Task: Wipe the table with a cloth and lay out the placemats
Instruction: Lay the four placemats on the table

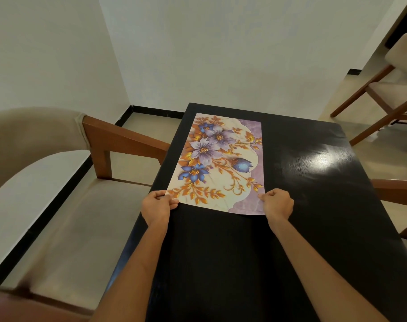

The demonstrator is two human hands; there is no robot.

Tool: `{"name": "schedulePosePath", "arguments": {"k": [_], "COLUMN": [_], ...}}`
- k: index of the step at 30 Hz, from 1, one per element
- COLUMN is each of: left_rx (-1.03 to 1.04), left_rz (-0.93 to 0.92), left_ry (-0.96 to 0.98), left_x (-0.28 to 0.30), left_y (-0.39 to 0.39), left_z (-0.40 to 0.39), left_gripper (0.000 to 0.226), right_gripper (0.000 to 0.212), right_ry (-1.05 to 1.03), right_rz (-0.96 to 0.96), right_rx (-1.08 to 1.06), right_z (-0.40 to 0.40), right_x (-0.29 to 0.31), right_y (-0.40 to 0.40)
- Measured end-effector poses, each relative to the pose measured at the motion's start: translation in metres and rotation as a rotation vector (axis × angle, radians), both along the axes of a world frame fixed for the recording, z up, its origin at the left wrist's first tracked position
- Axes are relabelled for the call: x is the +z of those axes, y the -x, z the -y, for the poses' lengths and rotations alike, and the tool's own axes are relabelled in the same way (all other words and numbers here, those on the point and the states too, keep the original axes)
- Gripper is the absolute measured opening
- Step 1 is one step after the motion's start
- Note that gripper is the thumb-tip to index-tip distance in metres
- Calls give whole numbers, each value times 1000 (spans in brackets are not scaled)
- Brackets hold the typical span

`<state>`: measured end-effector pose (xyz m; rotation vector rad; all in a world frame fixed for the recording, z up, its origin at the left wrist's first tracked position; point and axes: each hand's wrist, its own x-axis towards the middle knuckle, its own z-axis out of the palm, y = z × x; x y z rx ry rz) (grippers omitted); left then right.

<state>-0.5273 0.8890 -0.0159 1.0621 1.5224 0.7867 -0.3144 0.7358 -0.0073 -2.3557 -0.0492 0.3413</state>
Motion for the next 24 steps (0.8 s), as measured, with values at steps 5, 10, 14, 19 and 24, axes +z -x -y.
{"name": "schedulePosePath", "arguments": {"k": [5,10,14,19,24], "left_rx": [-17,-22,-28,-26,-35], "left_rz": [-3,-13,-68,-142,-155], "left_ry": [-17,-27,-59,-66,-103], "left_x": [0,-1,-3,-2,17], "left_y": [0,0,-3,-6,-1], "left_z": [-1,-1,-1,1,15], "left_gripper": [19,18,18,25,39], "right_gripper": [14,13,17,23,18], "right_ry": [30,107,141,158,-85], "right_rz": [84,113,161,188,206], "right_rx": [8,31,26,28,30], "right_z": [-2,-2,-4,-6,10], "right_x": [-5,-6,-9,-5,7], "right_y": [4,4,4,7,21]}}
